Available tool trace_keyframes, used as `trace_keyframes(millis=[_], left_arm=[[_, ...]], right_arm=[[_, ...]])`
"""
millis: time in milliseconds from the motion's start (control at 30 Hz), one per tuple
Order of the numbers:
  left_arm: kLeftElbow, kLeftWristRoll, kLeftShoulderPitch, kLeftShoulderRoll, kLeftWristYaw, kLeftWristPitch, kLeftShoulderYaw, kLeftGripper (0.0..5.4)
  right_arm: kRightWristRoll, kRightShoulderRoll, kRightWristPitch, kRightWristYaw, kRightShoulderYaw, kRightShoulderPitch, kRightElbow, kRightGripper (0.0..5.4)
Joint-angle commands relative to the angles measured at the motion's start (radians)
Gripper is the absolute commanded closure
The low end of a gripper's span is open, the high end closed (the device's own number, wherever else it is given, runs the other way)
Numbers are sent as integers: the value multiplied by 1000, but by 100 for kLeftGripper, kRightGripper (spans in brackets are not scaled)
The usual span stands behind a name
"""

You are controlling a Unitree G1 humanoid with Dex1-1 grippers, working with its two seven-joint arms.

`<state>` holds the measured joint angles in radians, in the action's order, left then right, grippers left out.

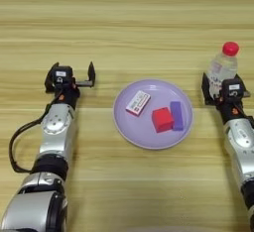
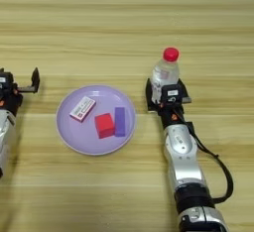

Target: Move the objects on the table

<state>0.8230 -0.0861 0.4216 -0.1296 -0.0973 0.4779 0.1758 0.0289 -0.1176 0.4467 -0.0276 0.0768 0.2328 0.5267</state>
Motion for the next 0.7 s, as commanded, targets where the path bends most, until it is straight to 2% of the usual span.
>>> trace_keyframes(millis=[33, 267, 533, 700], left_arm=[[36, 2, 27, 1, 1, 16, -1, 0], [96, 6, 43, -1, 3, 35, -2, 0], [121, 7, 55, -2, 2, 49, -3, 0], [130, 9, 59, -1, 2, 50, -5, 0]], right_arm=[[-5, -13, -3, 5, 10, 25, 7, 86], [-7, -29, -7, 3, 21, 44, -31, 5], [-20, -43, -18, -4, 31, 70, -87, 5], [-37, -51, -46, -19, 32, 57, -214, 5]])
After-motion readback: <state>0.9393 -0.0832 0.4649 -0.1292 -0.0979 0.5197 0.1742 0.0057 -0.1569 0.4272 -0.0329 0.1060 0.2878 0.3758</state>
